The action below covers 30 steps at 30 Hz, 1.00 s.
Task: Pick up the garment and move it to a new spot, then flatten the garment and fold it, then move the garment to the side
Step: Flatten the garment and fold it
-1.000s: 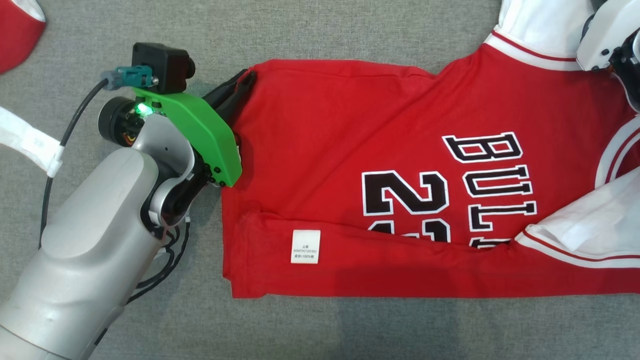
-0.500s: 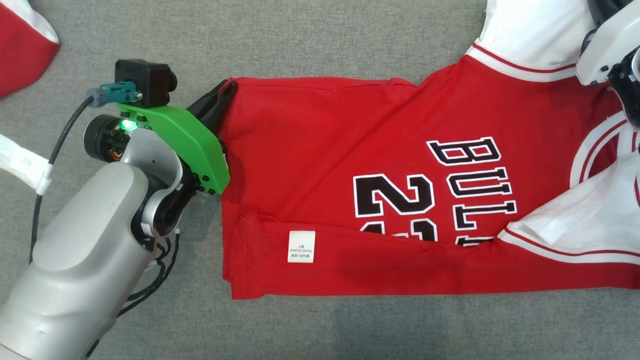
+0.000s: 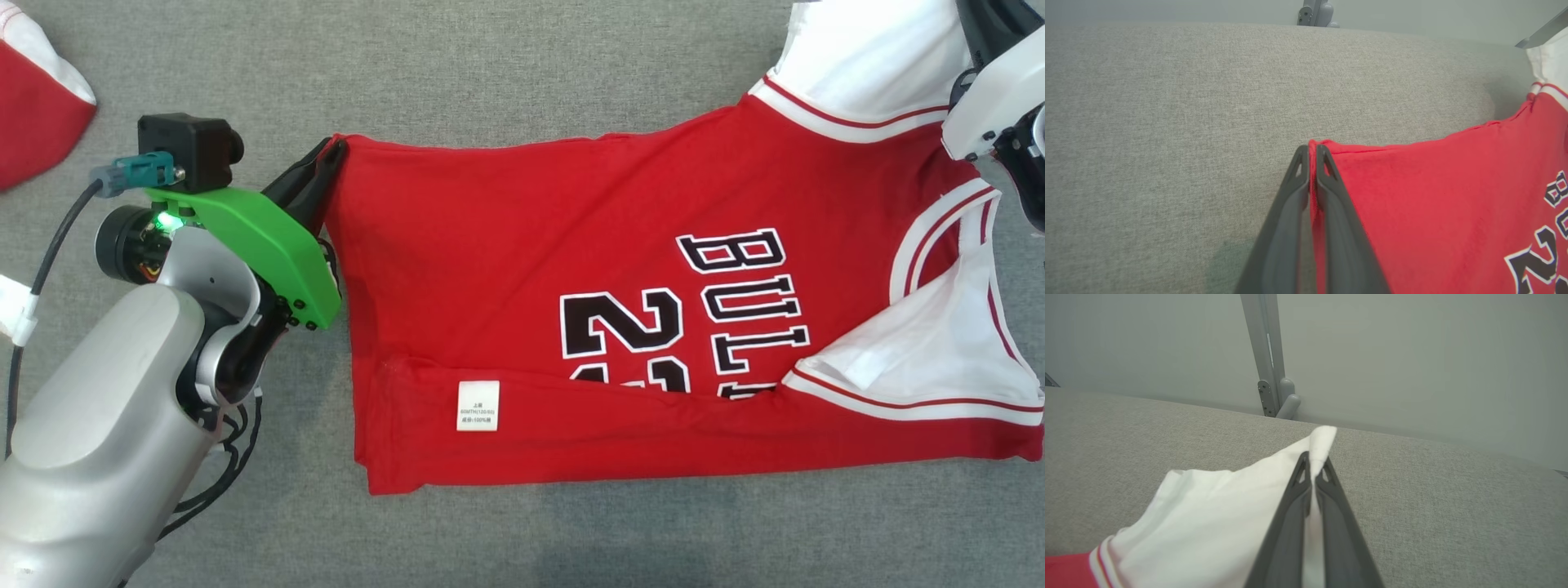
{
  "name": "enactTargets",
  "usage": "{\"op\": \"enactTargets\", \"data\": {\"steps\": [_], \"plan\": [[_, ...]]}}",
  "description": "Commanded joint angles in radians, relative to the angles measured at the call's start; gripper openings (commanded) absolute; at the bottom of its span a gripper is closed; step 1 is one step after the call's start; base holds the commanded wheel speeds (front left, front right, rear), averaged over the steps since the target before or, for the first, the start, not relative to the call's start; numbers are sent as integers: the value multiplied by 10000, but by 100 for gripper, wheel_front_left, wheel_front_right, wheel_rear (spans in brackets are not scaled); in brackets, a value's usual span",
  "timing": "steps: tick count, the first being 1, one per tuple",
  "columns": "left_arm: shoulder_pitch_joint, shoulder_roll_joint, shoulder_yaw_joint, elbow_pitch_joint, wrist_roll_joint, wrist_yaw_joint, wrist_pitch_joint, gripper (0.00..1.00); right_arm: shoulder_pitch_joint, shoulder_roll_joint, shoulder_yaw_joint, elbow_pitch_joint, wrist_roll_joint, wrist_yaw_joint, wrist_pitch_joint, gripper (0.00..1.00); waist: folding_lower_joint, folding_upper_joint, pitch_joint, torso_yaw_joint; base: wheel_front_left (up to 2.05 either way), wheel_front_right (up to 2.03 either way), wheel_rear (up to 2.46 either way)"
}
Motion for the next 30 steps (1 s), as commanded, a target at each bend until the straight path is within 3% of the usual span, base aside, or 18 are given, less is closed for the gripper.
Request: {"op": "enactTargets", "data": {"steps": [1,7,18,30], "plan": [[179,104,40,-150,-18,84,-1,0,167,-47,-38,-182,145,-18,-137,0,0,0,-71,-87,0,0,0],[812,384,-63,-951,90,327,-144,0,930,-134,24,-1097,293,-18,-406,0,0,0,-315,-290,0,0,0],[2466,1055,-1,-2938,104,1248,-489,0,3334,-360,-793,-3196,443,-16,-694,0,0,0,-964,-658,0,0,0],[4877,1698,59,-4191,-377,2044,-1003,0,6610,538,-2133,-5027,52,-16,-463,0,0,0,-2077,-1185,0,0,0]]}}
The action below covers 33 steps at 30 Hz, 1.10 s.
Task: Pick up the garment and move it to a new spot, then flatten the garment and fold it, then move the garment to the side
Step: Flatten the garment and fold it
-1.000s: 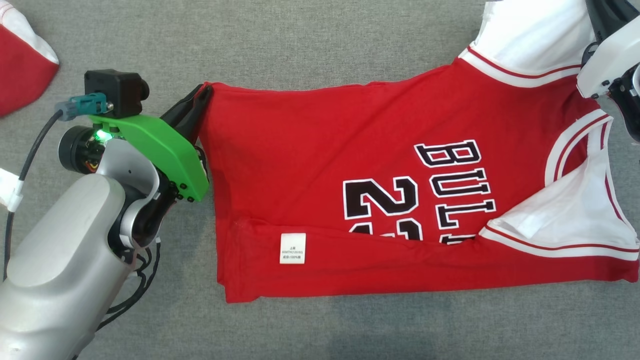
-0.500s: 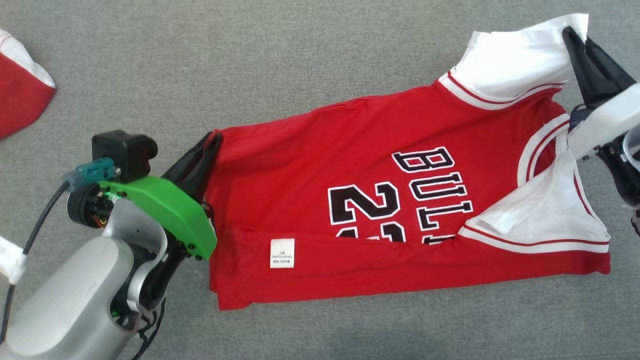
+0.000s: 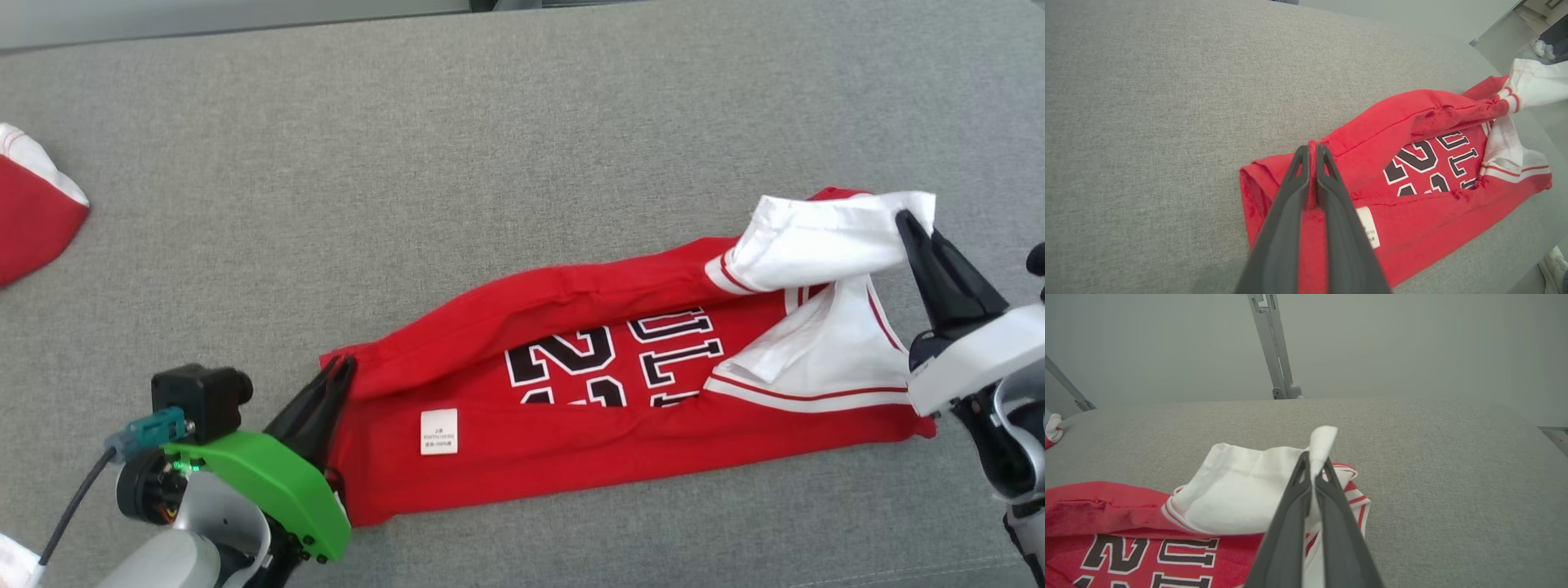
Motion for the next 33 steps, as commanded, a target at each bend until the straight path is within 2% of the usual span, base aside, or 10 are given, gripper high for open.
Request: {"op": "enactTargets", "data": {"steps": [1,7,14,15,17,18,20,21,26,33], "plan": [[233,66,8,-7,-65,51,-74,0,266,92,-127,-66,-100,-11,-8,0,0,-1,-332,-206,0,0,0],[1005,-119,-47,385,-374,27,-412,0,1316,746,-451,77,-252,-11,-121,0,0,-1,-661,-346,0,0,0],[1416,-465,-273,1281,-500,-410,-742,0,1440,1097,-46,1171,-760,-11,-623,0,0,-1,-786,-422,0,0,0],[1415,-509,-271,1443,-526,-462,-806,0,1420,1138,39,1365,-813,-11,-716,8,0,-1,-804,-416,0,0,0],[1429,-596,-265,1738,-561,-545,-906,0,1418,1121,196,1703,-921,-11,-877,49,0,-1,-842,-373,0,0,0],[1442,-647,-225,1915,-602,-579,-973,13,1451,1106,252,1860,-950,-11,-946,62,0,-1,-870,-335,0,0,0],[1505,-760,-158,2224,-667,-656,-1164,57,1550,1031,320,2142,-1017,-11,-1078,100,0,-1,-948,-276,0,0,0],[1538,-813,-178,2342,-687,-709,-1220,97,1600,996,342,2258,-1093,-11,-1143,100,0,-1,-991,-254,0,0,0],[1675,-1083,-160,2866,-650,-886,-1754,100,1792,929,0,2683,-1397,-11,-1596,100,0,-1,-1277,-129,0,0,0],[2175,-1420,186,3162,-53,-676,-3085,100,2235,1231,-694,2690,-1561,-11,-1933,100,0,-1,-1823,10,0,0,0]]}}
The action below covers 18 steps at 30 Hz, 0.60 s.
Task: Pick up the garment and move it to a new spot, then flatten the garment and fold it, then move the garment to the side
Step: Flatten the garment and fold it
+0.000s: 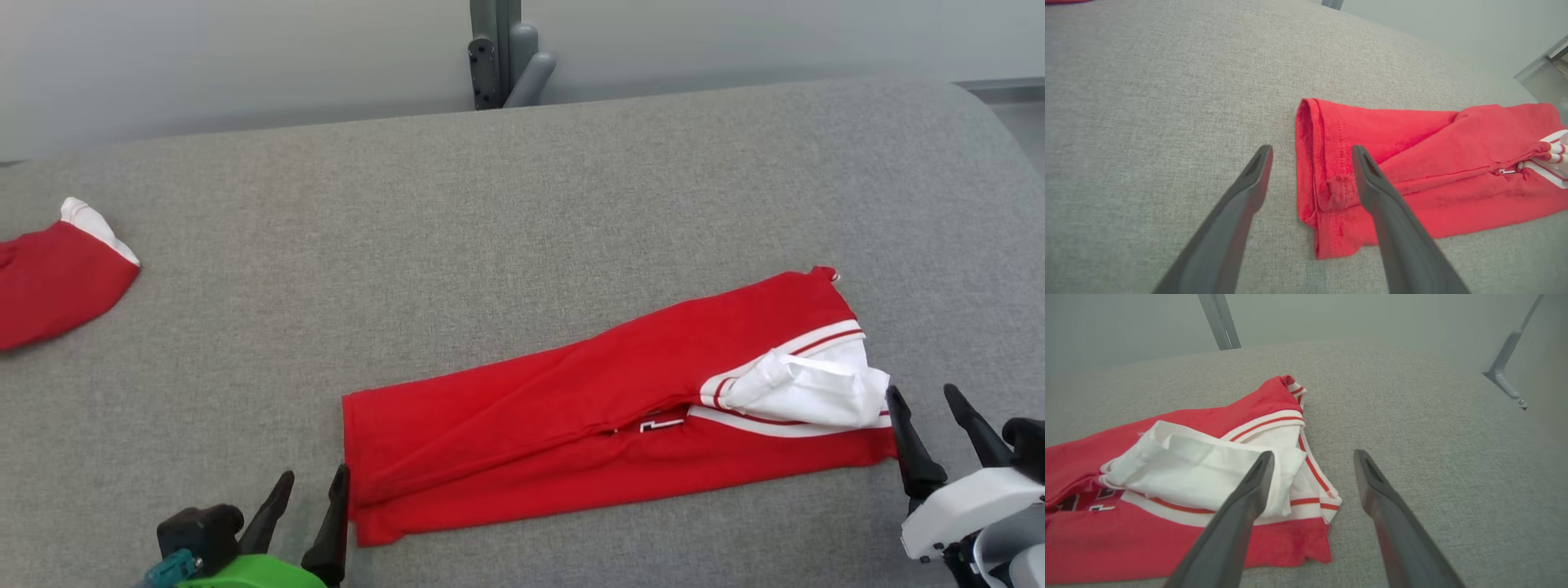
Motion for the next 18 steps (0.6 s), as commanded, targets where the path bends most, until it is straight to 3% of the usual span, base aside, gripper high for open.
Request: {"op": "enactTargets", "data": {"steps": [1,9,18], "plan": [[287,-96,124,42,225,66,-146,100,211,96,-185,-76,-103,-11,-105,100,0,0,-323,120,0,0,0],[1301,-891,1425,-369,2778,-65,-287,100,1203,626,-1248,-890,-663,-11,-494,100,0,0,-938,432,0,0,0],[2205,-2208,3125,-430,4431,-970,-290,100,1753,1183,-1830,-780,-1890,-11,-838,100,0,0,-1290,539,0,0,0]]}}
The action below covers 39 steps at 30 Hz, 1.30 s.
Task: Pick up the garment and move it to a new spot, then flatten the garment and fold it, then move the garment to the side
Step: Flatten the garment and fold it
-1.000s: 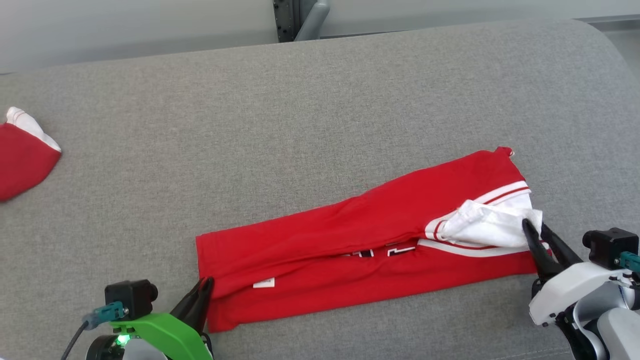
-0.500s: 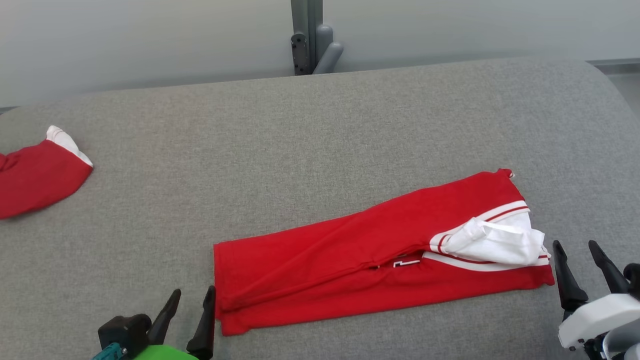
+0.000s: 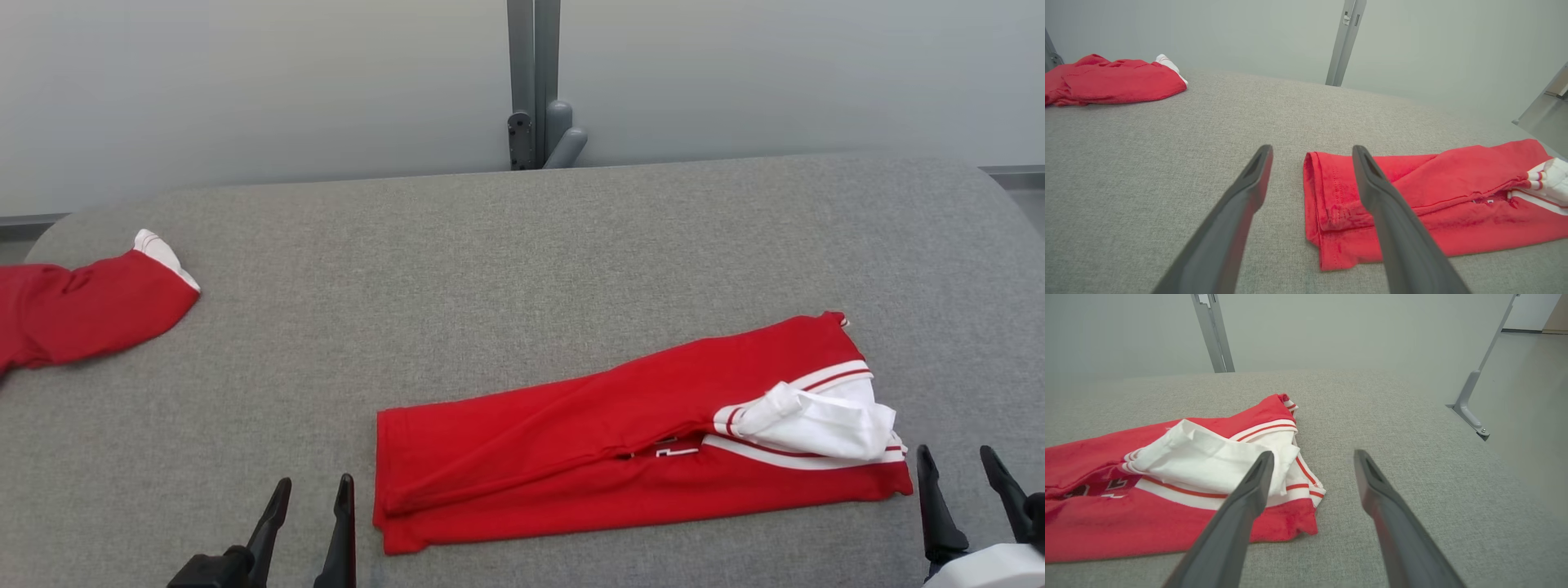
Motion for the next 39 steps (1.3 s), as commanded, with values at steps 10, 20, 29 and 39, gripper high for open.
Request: {"op": "enactTargets", "data": {"steps": [10,20,29,39], "plan": [[540,-1118,1356,427,1441,-1179,-21,100,-1234,-264,712,1295,56,-11,-66,100,1,0,-18,-52,0,0,0],[430,-1754,1912,648,2133,-1816,-20,100,-2596,-605,1420,2834,373,-11,359,100,1,0,495,210,0,0,0],[83,-2010,2152,823,2359,-2120,-22,100,-3635,-883,1950,4259,499,-11,945,100,1,0,979,442,0,0,0],[-227,-2188,2366,962,2519,-2296,-21,100,-4558,-1435,3010,5186,1277,-11,1839,100,1,0,1558,636,0,0,0]]}}
